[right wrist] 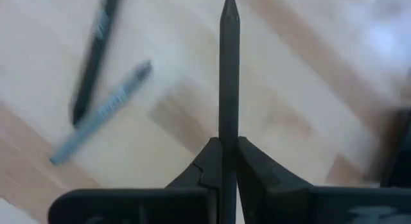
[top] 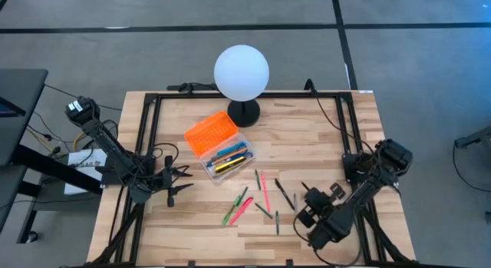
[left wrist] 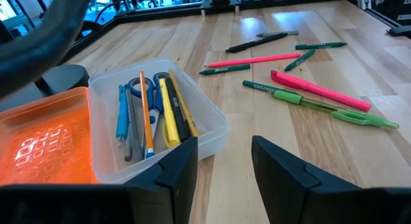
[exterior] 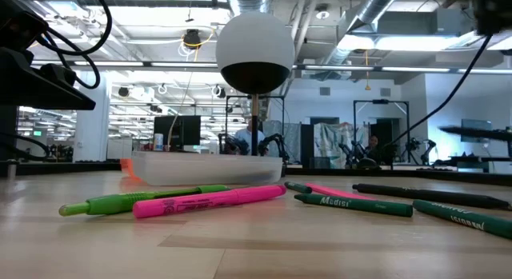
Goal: Pick & place school supplies into a supply box
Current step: Put the bottom black pen into the orange supply box, then put the green pen into the orange supply box
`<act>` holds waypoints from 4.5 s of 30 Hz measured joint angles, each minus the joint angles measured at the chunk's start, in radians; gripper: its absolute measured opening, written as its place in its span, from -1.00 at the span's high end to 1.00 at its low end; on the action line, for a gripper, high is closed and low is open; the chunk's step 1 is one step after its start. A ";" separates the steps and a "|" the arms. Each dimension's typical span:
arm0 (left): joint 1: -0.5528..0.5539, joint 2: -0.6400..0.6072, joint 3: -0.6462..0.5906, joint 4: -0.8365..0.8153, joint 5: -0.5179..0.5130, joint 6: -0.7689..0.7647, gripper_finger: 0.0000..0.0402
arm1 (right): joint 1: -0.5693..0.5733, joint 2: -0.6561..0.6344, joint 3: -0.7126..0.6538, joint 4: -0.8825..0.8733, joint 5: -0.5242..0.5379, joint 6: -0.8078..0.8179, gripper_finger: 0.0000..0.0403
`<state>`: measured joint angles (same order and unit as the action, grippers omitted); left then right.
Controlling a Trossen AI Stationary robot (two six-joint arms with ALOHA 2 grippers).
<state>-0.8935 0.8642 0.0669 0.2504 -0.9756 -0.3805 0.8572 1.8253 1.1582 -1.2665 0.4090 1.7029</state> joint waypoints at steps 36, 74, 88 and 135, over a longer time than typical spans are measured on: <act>0.000 0.000 0.000 -0.034 0.002 -0.008 0.29 | -0.697 -0.004 0.242 0.989 -0.107 -1.940 0.92; 0.000 0.000 0.000 -0.061 0.002 -0.035 0.29 | -0.784 0.273 0.276 1.093 -0.040 -2.216 0.73; 0.000 0.000 0.000 -0.060 0.005 -0.080 0.29 | -0.731 0.255 0.275 1.060 0.088 -2.172 0.41; -0.018 0.000 0.000 -0.051 0.093 -0.253 0.29 | -0.644 -0.163 0.274 0.827 -0.520 -2.117 0.68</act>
<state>-0.9115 0.8639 0.0669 0.1997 -0.8823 -0.6338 0.2131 1.6618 1.4319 -0.4391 -0.1108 -0.4138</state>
